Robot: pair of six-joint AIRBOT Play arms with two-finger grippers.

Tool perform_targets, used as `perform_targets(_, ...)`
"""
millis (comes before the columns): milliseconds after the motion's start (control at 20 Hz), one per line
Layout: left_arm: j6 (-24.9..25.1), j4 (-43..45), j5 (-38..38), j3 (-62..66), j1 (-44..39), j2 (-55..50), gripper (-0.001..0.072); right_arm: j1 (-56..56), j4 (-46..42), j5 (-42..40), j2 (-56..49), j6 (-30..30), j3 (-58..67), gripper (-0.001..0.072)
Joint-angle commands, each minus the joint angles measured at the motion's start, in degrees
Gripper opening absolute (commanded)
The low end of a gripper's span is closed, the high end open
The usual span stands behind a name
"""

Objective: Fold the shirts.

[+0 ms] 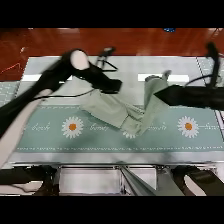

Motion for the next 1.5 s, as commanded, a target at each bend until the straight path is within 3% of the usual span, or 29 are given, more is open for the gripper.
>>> perform_targets(0, -2.3, 14.2, 0.3, -13.9, 9.3, 20.4, 0.0019, 10.9, 1.8, -10.3, -14.2, -0.1, 6.3, 0.0024)
perform_targets(300, -6.7, 14.3, 1.4, -34.9, 24.6, 50.5, 0.0019, 17.3, 8.2, -11.4, -41.7, -1.2, 25.5, 0.0024)
perform_targets(450, -6.8, 12.7, 1.4, -38.3, 26.3, 55.7, 0.0018, 17.9, 13.2, -10.4, -49.9, -1.7, 30.9, 0.0024)
perform_targets(650, -6.8, 10.7, 1.6, -38.4, 26.3, 54.3, 0.0018, 20.1, 18.4, -10.0, -56.1, -1.8, 34.3, 0.0024)
perform_targets(700, -6.8, 10.5, 1.6, -38.4, 26.3, 53.5, 0.0019, 20.9, 18.4, -10.5, -56.8, -1.8, 34.3, 0.0084)
perform_targets(750, -6.8, 10.3, 2.0, -38.4, 26.3, 52.5, 0.0018, 21.6, 18.4, -10.4, -57.4, -1.8, 34.3, 0.0287)
perform_targets(800, -6.8, 10.3, 2.8, -38.4, 26.3, 51.6, 0.0018, 21.8, 18.4, -9.5, -57.6, -2.1, 34.3, 0.0419)
perform_targets(1050, -6.8, 9.6, 11.5, -37.7, 26.3, 47.2, 0.0019, 14.2, 16.7, 5.2, -51.8, -3.3, 34.3, 0.0405)
perform_targets(1150, -6.8, 9.6, 12.1, -36.2, 26.3, 46.9, 0.0019, 6.9, 8.3, 12.3, -44.2, -2.0, 34.2, 0.0405)
perform_targets(1250, -6.8, 9.2, 11.8, -35.7, 26.3, 47.1, 0.0019, 1.1, -8.4, 16.3, -35.1, 2.7, 33.5, 0.0405)
perform_targets(1350, -6.8, 8.6, 10.8, -36.1, 26.3, 46.9, 0.0019, -3.0, -26.8, 14.7, -24.3, 7.4, 27.6, 0.0405)
perform_targets(1450, -6.8, 7.2, 10.2, -36.9, 26.3, 46.8, 0.0019, -7.5, -33.7, 9.9, -13.2, 8.9, 16.1, 0.0406)
